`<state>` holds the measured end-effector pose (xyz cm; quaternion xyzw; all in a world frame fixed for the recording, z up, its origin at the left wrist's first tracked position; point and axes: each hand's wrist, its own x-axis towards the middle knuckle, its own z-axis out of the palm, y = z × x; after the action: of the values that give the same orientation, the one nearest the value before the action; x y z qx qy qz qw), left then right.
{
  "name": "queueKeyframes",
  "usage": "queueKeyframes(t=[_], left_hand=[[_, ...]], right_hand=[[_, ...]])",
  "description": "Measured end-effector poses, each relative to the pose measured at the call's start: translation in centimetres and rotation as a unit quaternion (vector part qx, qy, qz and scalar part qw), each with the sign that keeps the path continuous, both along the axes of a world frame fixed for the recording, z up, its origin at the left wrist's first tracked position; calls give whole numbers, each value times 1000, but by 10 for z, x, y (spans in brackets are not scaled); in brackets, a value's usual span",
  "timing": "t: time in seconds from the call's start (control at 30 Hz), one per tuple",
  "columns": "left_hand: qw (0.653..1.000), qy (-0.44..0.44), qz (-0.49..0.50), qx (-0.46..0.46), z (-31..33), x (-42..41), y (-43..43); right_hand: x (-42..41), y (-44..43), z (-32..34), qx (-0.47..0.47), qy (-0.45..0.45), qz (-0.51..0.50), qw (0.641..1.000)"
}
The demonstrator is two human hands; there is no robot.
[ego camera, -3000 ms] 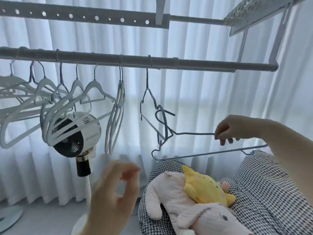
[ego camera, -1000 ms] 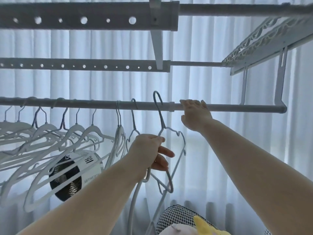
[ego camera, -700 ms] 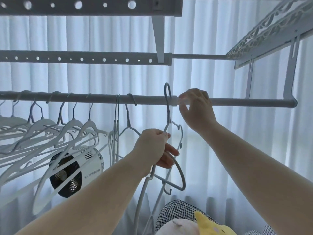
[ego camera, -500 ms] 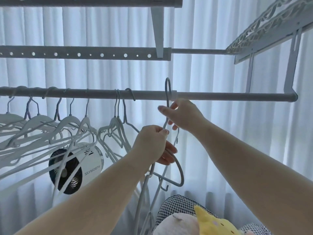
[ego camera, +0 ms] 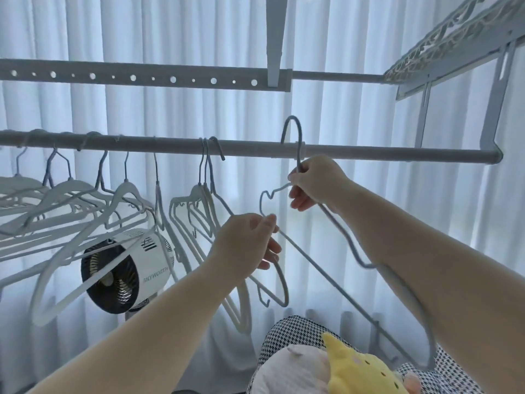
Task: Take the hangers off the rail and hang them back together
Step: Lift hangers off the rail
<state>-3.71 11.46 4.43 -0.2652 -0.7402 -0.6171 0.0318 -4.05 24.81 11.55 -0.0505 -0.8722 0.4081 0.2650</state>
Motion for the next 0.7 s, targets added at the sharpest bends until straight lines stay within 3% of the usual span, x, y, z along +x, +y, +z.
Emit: queueKeyframes(t=[0.3,0.53,0.7], left_hand=[[995,72,65,-23,-22,-3,-36],[992,75,99,-20,-29,-6,-56],[983,60,144,-93,-31,-13,-61]], right_hand=[[-35,-4,4,53,22,-61,997],[-47,2,-8,46,-38,-73,996],[-42,2,-14,81,-52,-89,991]])
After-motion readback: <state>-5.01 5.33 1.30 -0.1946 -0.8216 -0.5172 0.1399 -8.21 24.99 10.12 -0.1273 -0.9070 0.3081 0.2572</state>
